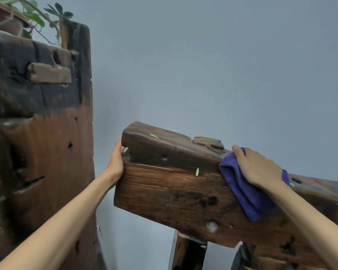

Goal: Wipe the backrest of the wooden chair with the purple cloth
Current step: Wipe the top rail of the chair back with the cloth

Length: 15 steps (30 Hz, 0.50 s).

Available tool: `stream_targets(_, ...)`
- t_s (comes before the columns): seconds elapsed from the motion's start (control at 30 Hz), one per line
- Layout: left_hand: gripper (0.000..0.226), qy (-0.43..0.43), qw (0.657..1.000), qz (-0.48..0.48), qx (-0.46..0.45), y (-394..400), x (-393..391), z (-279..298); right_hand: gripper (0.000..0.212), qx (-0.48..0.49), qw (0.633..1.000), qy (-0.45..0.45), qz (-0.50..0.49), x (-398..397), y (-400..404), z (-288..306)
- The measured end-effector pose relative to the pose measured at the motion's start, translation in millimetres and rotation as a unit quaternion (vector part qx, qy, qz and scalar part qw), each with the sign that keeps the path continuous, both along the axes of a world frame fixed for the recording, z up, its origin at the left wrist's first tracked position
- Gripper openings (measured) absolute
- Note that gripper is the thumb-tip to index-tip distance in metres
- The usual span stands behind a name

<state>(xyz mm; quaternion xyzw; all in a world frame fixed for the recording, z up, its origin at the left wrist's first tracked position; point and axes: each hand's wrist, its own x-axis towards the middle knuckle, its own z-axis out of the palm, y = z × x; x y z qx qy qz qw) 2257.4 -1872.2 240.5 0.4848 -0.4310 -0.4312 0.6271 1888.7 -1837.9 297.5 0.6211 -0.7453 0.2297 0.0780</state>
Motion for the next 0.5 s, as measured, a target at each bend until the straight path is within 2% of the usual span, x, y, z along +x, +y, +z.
stream_targets(0.13,0.065,-0.005,1.0,-0.015,0.014,-5,2,-3,0.069,0.036,0.998,-0.02,0.041,12,-14,11)
stream_targets(0.27,0.061,0.002,1.0,-0.012,0.021,-8,2,-5,0.07,0.118,0.967,-0.14,0.178,30,-42,32)
stream_targets(0.37,0.061,-0.004,1.0,-0.012,0.021,-12,3,-10,0.054,0.118,0.951,-0.157,0.238,42,-65,41)
stream_targets(0.5,0.069,-0.012,1.0,-0.005,0.012,-18,3,-15,0.031,0.081,0.947,-0.185,0.248,45,-87,45)
